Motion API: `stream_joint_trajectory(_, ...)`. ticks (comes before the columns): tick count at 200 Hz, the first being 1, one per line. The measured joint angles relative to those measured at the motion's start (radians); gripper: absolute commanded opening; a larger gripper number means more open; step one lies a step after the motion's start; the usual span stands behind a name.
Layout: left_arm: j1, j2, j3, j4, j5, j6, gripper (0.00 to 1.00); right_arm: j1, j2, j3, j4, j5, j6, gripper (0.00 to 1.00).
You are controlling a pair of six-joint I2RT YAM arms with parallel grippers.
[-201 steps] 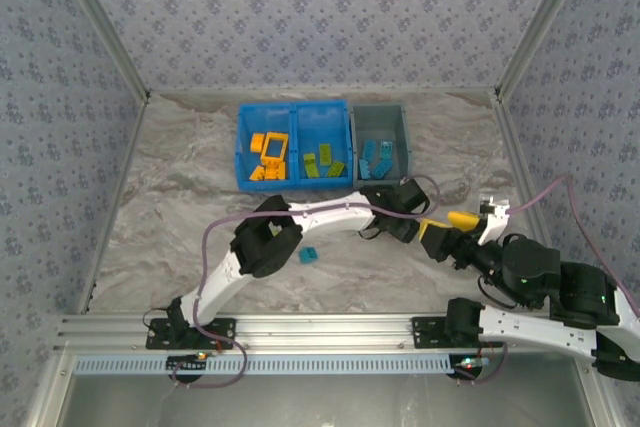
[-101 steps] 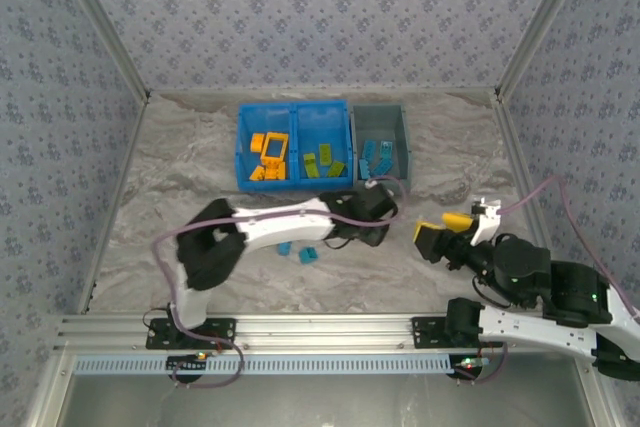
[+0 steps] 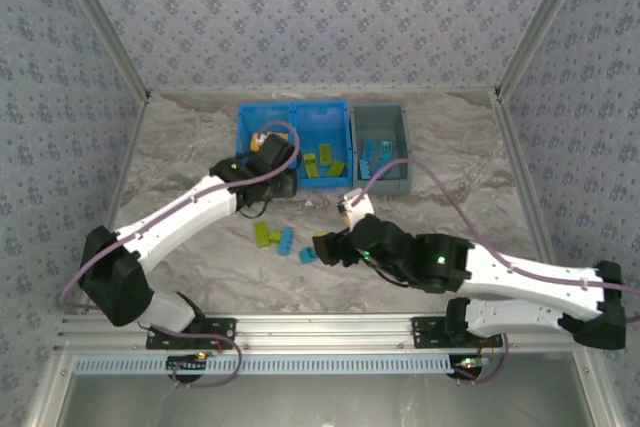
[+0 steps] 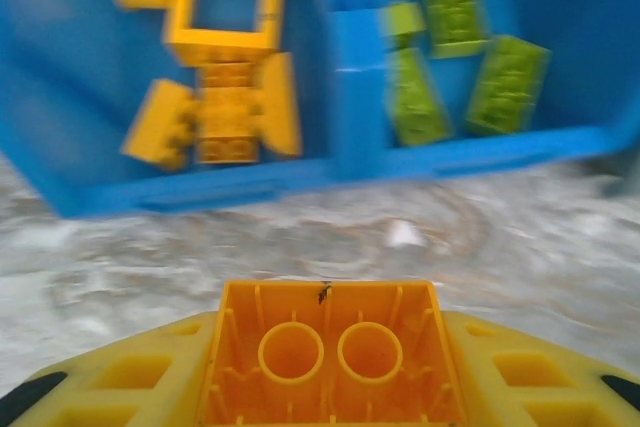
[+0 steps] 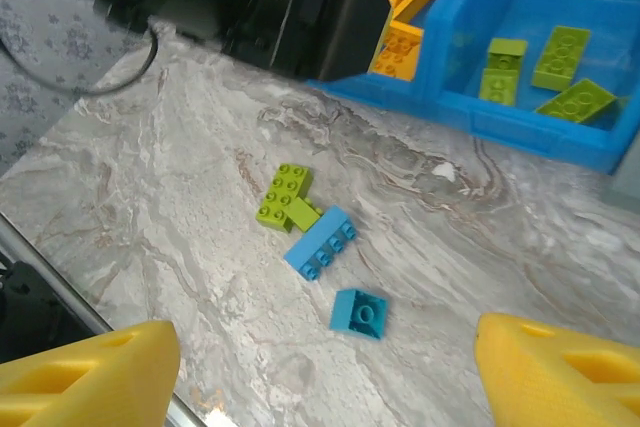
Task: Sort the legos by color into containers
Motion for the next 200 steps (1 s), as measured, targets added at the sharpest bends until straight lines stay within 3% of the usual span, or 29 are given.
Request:
stream_joint_trajectory(34, 0.122, 0.198, 0.182, -0.08, -0.042, 0.111, 0.48, -0.008, 0.139, 0.019, 0.1, -0.002, -0.026, 0.8)
stream_joint_trajectory(73, 0.195, 0.394, 0.36, -0.134, -0.117, 0.265, 0.51, -0.041, 0.171, 0.019, 0.16, -0.026, -0.033, 0.8)
stream_joint_trajectory(119, 0.199, 0.57, 0.486, -0.181, -0.19, 0.38, 0.54, -0.078, 0.171, 0.012, 0.198, -0.054, -0.032, 0.8)
stream_joint_trajectory(200, 0.18, 0.697, 0.591, -0.229, -0.311, 0.476, 0.63, -0.095, 0.171, -0.02, 0.206, -0.087, -0.012, 0.8)
